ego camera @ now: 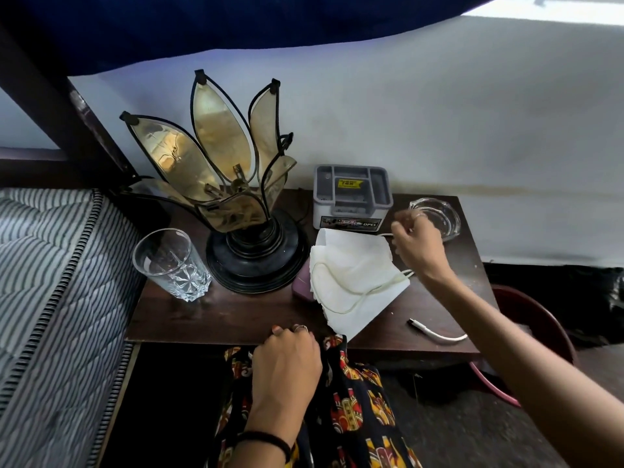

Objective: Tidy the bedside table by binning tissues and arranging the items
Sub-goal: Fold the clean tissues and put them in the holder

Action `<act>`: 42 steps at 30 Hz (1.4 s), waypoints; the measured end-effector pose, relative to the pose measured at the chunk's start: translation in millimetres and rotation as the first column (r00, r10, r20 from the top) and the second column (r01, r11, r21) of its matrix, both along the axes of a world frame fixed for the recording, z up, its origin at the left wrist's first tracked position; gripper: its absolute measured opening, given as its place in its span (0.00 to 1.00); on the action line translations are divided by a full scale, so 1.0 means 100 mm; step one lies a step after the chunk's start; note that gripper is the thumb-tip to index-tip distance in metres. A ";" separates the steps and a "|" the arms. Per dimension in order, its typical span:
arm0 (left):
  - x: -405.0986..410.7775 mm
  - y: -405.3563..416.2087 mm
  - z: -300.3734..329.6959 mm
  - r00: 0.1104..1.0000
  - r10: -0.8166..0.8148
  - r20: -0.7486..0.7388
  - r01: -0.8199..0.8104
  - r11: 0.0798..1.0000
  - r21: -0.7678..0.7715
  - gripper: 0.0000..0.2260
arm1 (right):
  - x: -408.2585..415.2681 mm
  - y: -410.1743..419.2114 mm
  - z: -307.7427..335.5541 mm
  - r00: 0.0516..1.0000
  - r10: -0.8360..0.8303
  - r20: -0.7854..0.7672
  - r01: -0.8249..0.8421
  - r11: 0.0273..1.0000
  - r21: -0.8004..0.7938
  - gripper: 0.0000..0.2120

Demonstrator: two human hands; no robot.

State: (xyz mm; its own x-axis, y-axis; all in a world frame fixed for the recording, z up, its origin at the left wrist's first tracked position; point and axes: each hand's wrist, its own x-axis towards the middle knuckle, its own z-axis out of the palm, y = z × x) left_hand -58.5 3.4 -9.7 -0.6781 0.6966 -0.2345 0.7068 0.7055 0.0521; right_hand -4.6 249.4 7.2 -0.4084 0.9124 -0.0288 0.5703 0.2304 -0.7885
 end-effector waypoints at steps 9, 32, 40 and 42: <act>0.01 -0.02 -0.05 0.998 -0.020 -0.066 0.022 0.999 0.025 0.14 | 0.72 -0.36 -0.22 0.988 0.078 0.133 -0.091 0.991 0.093 0.09; -0.01 0.00 -0.01 0.996 -0.028 -0.086 0.030 0.999 0.026 0.13 | -0.36 -0.07 0.09 0.587 0.678 0.442 -0.710 0.694 -0.121 0.35; -0.02 0.00 -0.01 0.996 -0.025 -0.087 0.028 0.999 0.025 0.13 | -0.50 -0.06 0.10 0.512 0.696 0.503 -0.764 0.636 -0.103 0.24; -0.01 -0.01 -0.01 0.996 -0.024 -0.082 0.027 0.999 0.032 0.13 | -0.52 -0.09 0.09 0.506 0.682 0.529 -0.765 0.637 -0.089 0.22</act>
State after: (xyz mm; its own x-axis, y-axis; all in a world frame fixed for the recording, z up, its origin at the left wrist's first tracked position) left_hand -59.9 2.8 -10.9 -0.6760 0.7203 -0.1556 0.7272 0.6862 0.0170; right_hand -56.7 240.2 16.1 -0.8935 0.3134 -0.3216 0.4257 0.8190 -0.3847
